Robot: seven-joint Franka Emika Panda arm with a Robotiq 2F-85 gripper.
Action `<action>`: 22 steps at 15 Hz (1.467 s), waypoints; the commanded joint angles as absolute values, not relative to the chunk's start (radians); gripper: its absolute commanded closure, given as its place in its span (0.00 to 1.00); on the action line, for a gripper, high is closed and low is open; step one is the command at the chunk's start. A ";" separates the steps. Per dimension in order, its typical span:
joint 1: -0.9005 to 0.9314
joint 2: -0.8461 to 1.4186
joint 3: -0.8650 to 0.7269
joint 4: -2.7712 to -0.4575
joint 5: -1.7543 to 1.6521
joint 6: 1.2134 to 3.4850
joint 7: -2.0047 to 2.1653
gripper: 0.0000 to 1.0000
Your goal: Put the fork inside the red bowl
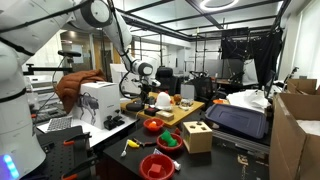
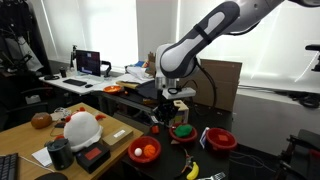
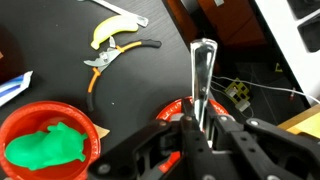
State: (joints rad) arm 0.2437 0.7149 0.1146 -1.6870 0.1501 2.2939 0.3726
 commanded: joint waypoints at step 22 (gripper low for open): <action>0.375 1.361 0.121 -0.750 -0.020 1.698 -0.015 0.97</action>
